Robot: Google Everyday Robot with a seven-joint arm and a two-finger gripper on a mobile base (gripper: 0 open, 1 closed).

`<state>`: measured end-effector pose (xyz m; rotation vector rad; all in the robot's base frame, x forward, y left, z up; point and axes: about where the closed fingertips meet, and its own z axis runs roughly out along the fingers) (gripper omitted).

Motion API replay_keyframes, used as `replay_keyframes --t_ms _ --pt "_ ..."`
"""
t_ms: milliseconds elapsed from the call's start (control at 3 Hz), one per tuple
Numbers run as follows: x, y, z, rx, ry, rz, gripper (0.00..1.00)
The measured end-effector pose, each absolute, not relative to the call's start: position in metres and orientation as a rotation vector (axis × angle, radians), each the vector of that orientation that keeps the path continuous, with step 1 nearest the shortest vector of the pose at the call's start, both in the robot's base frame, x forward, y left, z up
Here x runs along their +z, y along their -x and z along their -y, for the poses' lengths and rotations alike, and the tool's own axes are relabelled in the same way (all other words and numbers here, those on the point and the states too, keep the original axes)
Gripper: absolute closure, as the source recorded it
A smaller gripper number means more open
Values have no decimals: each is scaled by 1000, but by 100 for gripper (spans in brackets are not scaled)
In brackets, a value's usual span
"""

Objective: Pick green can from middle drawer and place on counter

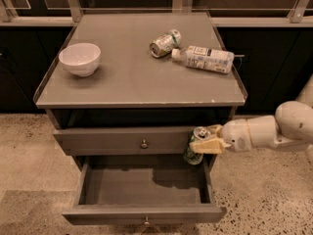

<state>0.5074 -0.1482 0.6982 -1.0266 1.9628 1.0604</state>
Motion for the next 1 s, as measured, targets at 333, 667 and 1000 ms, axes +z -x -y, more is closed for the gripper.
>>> replay_keyframes --t_ms 333,667,1000 --pt "759 -522 147 991 1136 -1890 100" --pt "759 -522 146 991 1137 -1890 100" --pt "759 -507 143 1035 1106 -1865 100"
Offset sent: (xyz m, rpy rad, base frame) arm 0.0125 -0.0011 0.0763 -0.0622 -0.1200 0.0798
